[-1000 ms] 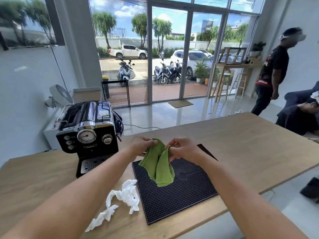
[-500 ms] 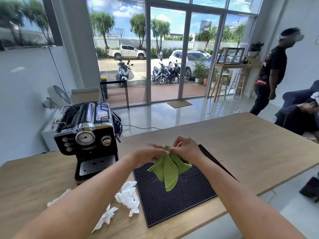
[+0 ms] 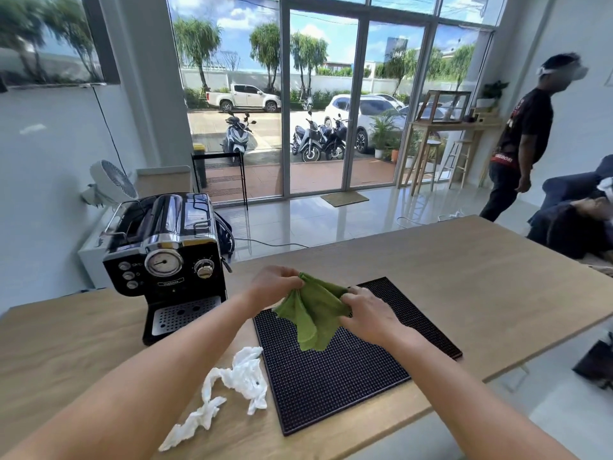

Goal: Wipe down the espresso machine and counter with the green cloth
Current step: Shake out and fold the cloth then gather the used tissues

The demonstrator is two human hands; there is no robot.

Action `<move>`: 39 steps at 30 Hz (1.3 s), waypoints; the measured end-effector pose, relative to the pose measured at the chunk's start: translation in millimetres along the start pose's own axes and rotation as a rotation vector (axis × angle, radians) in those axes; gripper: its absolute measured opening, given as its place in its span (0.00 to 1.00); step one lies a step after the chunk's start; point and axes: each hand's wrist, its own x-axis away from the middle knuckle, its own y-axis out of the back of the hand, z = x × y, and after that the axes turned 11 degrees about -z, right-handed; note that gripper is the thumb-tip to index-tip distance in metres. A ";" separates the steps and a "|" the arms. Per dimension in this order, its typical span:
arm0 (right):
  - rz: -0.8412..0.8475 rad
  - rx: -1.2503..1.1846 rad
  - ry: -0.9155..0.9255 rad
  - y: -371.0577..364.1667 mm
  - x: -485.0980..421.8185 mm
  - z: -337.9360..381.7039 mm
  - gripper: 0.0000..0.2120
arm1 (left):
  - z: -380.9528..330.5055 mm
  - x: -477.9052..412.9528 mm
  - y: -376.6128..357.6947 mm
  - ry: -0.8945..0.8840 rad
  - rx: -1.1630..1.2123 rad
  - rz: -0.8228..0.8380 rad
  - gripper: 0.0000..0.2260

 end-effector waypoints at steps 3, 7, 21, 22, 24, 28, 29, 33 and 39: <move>-0.187 0.198 0.248 6.2 1.3 11.0 0.10 | 20.3 1.0 1.2 -0.007 0.031 -0.113 0.06; -0.234 0.233 0.224 11.6 -5.7 10.1 0.16 | 40.9 5.1 -2.7 0.038 0.077 -0.146 0.07; 0.123 -0.718 -0.330 -28.1 -7.3 -23.2 0.12 | 78.8 60.3 -23.4 0.337 0.322 0.032 0.07; 0.145 -0.706 -0.356 -33.8 -7.4 -24.4 0.14 | 83.8 65.3 -26.4 0.391 0.341 0.053 0.07; 0.200 -0.649 -0.398 -51.7 -8.1 -25.9 0.16 | 95.7 72.6 -33.5 0.474 0.316 0.064 0.07; 0.225 -0.455 -0.419 -99.0 -11.6 -27.0 0.18 | 120.3 74.5 -48.7 0.513 0.064 -0.056 0.07; 0.206 -0.408 -0.414 -109.3 -13.1 -27.1 0.18 | 123.7 73.7 -51.3 0.496 -0.014 -0.091 0.07; 0.112 -0.277 -0.377 -129.9 -13.5 -26.3 0.21 | 120.9 72.2 -56.7 0.270 -0.436 -0.167 0.12; 0.065 -0.027 -0.170 -153.2 -7.0 -26.5 0.22 | 131.9 68.9 -59.7 0.072 -0.668 -0.158 0.15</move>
